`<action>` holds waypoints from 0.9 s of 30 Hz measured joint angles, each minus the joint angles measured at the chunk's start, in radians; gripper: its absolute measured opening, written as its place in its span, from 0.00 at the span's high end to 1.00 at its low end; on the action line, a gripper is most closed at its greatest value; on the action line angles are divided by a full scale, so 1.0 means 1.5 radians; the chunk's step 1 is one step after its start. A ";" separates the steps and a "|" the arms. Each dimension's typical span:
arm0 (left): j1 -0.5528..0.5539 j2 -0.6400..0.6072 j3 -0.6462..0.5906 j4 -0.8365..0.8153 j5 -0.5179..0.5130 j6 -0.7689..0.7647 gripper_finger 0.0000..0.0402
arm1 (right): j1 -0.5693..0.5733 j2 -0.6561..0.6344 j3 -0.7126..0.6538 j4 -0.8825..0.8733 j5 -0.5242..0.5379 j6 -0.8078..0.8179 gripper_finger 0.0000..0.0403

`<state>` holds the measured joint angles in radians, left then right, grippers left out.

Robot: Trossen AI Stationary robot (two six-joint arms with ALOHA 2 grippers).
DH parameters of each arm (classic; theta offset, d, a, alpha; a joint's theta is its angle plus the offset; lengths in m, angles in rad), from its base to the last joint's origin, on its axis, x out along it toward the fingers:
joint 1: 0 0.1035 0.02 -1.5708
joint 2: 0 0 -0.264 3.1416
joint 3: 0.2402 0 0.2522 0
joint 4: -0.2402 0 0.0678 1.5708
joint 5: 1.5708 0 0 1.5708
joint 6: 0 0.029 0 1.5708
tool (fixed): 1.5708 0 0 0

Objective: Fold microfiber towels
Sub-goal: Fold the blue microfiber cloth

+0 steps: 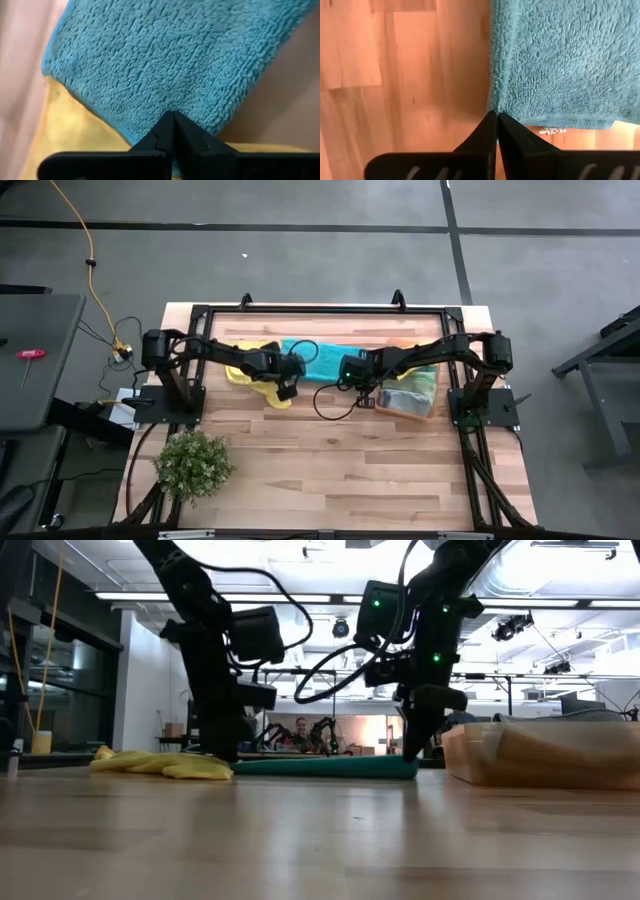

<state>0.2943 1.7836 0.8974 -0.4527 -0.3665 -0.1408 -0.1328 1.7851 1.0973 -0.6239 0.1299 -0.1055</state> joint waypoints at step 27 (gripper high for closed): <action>-0.208 -0.074 -0.003 -0.196 -0.130 -0.054 0.91 | 0.002 0.001 -0.001 -0.036 -0.019 0.031 1.00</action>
<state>-0.0171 1.6727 0.8925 -0.7464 -0.5615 -0.2220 -0.1303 1.7863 1.0966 -0.6773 0.1009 -0.0593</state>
